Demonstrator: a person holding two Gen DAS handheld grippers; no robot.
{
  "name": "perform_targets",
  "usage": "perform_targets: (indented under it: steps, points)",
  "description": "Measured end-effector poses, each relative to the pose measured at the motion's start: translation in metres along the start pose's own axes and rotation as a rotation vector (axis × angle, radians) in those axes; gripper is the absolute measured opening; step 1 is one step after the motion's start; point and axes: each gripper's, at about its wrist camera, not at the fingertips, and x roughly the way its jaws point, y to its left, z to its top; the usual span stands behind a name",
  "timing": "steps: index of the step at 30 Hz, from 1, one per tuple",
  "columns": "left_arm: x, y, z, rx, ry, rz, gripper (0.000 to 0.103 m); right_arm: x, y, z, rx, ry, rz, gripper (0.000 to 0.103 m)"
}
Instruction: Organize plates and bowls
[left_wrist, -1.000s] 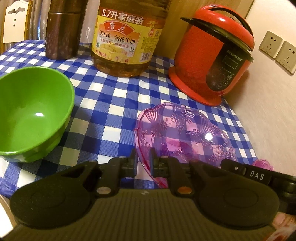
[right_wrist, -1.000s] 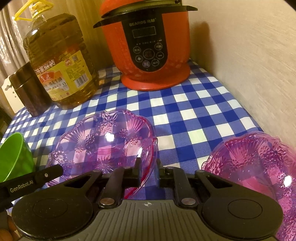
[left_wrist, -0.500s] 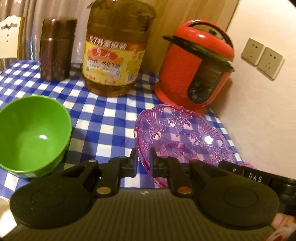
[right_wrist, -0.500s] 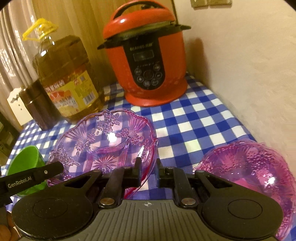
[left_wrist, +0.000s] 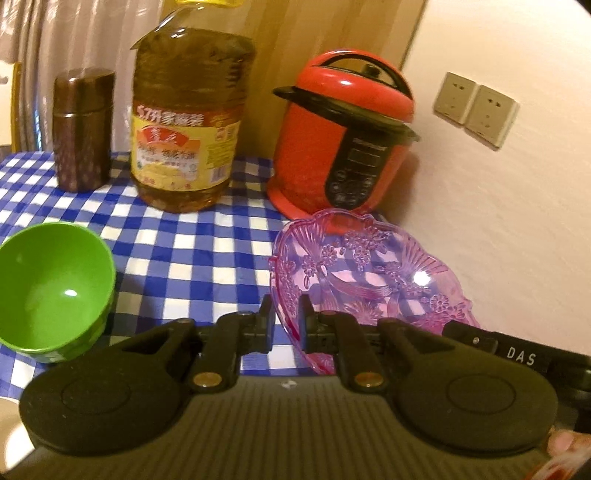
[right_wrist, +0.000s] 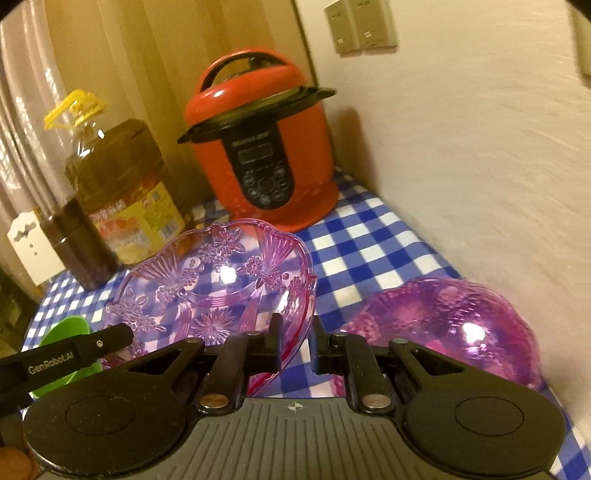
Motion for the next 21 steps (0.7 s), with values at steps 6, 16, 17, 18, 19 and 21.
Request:
perform_targets:
  steps: [6,16,17,18,19,21]
  points:
    - [-0.001,-0.019,-0.006,0.034,0.013,-0.045,0.011,-0.023,-0.013,-0.005,0.021,-0.023,-0.04,0.014]
    - [0.003,-0.052,-0.016,0.104,0.035,-0.107,0.011,-0.049,-0.044,-0.017,0.099,-0.018,-0.102,0.014]
    - [0.003,-0.054,-0.016,0.107,0.035,-0.111,0.011,-0.05,-0.046,-0.018,0.106,-0.016,-0.107,0.014]
    - [0.004,-0.056,-0.017,0.108,0.037,-0.117,0.011,-0.052,-0.048,-0.018,0.113,-0.018,-0.112,0.014]
    - [0.004,-0.058,-0.018,0.108,0.039,-0.123,0.011,-0.055,-0.049,-0.018,0.117,-0.023,-0.117,0.014]
    - [0.007,-0.062,-0.018,0.115,0.044,-0.132,0.011,-0.059,-0.053,-0.019,0.124,-0.032,-0.126,0.014]
